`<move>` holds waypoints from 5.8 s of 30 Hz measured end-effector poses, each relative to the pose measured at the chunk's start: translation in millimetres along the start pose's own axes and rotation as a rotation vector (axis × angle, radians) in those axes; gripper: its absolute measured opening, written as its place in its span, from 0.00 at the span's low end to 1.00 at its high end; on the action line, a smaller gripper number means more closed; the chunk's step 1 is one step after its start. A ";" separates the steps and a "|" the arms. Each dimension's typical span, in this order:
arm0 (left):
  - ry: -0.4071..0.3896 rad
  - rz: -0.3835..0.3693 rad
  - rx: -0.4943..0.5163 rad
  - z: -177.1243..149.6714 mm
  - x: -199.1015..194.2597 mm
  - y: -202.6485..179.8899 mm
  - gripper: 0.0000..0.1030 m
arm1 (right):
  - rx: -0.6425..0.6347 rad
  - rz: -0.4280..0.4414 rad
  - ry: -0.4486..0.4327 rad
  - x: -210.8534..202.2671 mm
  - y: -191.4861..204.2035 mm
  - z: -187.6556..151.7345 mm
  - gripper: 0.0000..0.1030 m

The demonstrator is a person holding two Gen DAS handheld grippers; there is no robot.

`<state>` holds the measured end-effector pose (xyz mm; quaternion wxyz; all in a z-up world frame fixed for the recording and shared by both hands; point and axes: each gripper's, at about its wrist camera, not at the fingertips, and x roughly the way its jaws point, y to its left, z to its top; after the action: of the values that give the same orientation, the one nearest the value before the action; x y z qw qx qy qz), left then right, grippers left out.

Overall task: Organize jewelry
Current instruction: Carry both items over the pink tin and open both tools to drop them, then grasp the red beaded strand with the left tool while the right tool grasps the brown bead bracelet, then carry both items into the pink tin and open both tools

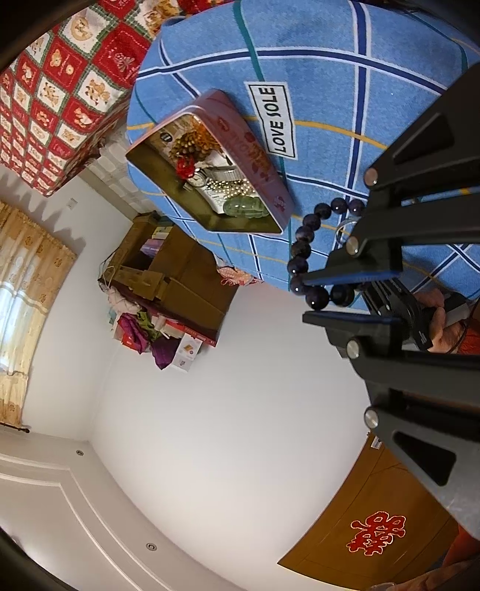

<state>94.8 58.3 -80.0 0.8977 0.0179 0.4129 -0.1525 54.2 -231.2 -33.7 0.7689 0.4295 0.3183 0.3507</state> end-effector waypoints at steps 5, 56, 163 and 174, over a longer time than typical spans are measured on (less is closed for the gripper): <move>-0.123 -0.004 0.044 21.1 -34.5 -9.9 0.02 | -0.010 0.005 -0.025 -7.1 4.2 3.4 0.17; -0.036 -0.015 0.007 148.5 98.9 -29.3 0.38 | -0.044 -0.237 -0.064 103.1 -62.7 114.8 0.38; -0.174 -0.092 0.075 124.4 29.5 -79.3 0.12 | -0.213 -0.502 -0.080 72.8 -28.1 87.2 0.11; -0.096 -0.012 0.085 128.0 70.7 -76.4 0.13 | -0.280 -0.661 -0.074 88.0 -44.7 86.8 0.15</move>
<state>210.3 -53.0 -41.4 0.9141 0.0464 0.3624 -0.1759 183.2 -214.9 -52.5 0.9032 0.2062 0.3608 0.1073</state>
